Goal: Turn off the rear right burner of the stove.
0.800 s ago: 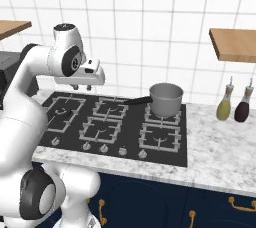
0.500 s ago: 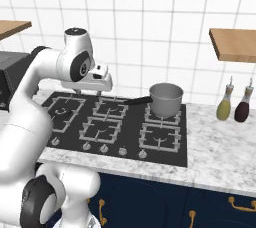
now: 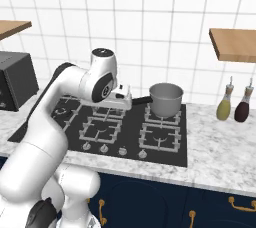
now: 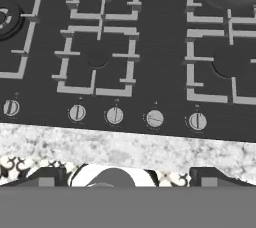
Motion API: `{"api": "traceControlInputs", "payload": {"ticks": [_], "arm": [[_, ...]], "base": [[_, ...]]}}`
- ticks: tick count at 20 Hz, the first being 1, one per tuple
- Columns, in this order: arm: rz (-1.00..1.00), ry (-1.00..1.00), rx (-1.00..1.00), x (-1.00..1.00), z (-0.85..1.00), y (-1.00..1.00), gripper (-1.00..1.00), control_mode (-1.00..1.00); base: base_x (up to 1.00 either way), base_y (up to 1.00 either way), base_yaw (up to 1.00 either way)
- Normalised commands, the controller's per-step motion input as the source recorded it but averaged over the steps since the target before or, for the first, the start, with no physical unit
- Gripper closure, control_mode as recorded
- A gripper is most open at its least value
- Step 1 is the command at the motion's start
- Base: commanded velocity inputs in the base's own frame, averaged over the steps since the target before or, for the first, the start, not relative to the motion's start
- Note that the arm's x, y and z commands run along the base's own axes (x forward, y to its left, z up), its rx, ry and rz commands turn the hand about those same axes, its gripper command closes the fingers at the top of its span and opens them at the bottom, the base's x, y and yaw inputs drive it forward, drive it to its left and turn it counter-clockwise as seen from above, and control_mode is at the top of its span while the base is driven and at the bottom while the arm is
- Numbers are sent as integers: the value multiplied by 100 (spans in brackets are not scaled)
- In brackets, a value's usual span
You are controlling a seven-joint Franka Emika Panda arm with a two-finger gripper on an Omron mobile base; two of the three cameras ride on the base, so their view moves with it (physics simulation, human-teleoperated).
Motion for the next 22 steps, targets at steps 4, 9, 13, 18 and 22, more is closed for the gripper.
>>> {"api": "traceControlInputs", "payload": {"ticks": [4,9,13,18,22], "arm": [[23,3,-18,0,-65,-7,-100,-100],[36,3,-11,0,-68,0,-100,-100],[29,1,-3,0,-49,0,-100,-100],[12,0,-2,-1,-26,0,-100,-100],[8,0,-2,0,-22,0,-100,-100]], "base": [[0,0,0],[0,0,0],[0,0,0],[0,0,0],[0,0,0]]}}
